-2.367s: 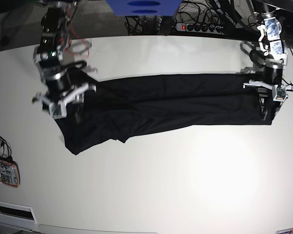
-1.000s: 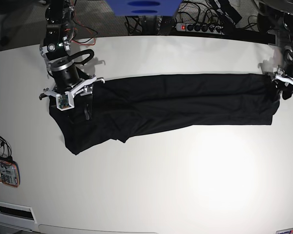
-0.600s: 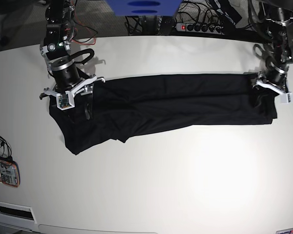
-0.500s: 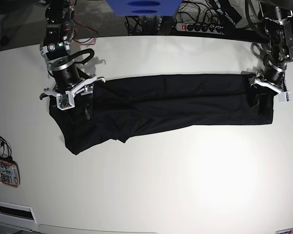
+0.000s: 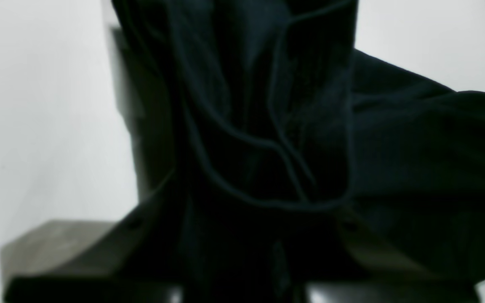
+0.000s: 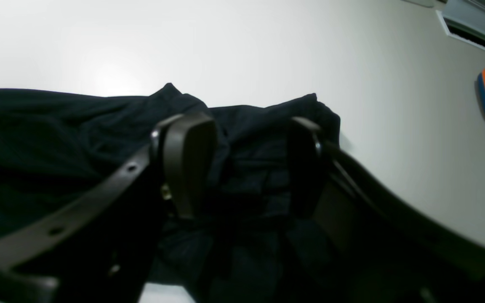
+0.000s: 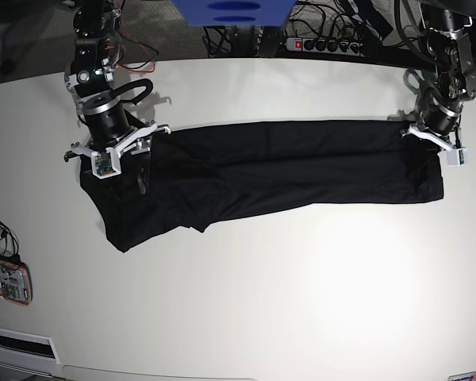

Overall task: Fold the T-shirt properly
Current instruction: 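Carry the strip end with the left gripper toward the right gripper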

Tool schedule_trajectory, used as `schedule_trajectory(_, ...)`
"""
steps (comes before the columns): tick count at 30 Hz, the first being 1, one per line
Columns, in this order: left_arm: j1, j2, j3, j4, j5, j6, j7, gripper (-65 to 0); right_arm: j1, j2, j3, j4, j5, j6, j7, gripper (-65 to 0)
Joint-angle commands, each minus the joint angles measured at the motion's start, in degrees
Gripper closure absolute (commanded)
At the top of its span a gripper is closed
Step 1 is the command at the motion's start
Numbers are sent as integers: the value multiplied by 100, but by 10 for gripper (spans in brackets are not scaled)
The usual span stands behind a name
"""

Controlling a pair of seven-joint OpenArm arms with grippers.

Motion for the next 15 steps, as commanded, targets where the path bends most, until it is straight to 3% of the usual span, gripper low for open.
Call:
schedule_trajectory(1, -34, -124, -197, 16, 71, 41, 51, 0, 22, 25, 23, 109, 68, -1, 167, -298)
schedule_trajectory(6, -183, -326, -874, -98, 71, 50, 95, 0, 22, 25, 23, 109, 68, -1, 167, -298)
schedule_trajectory(9, -157, -370, -795, 289, 80, 59, 103, 0, 22, 25, 14, 109, 68, -1, 158, -298)
schedule_trajectory(12, 89, -63, -557, 1238, 80, 68, 103, 0, 22, 25, 14, 109, 68, -1, 132, -298)
schedule_trajectory(15, 344, 500, -179, 2469, 89, 77, 156, 0, 22, 25, 14, 109, 68, -1, 132, -298)
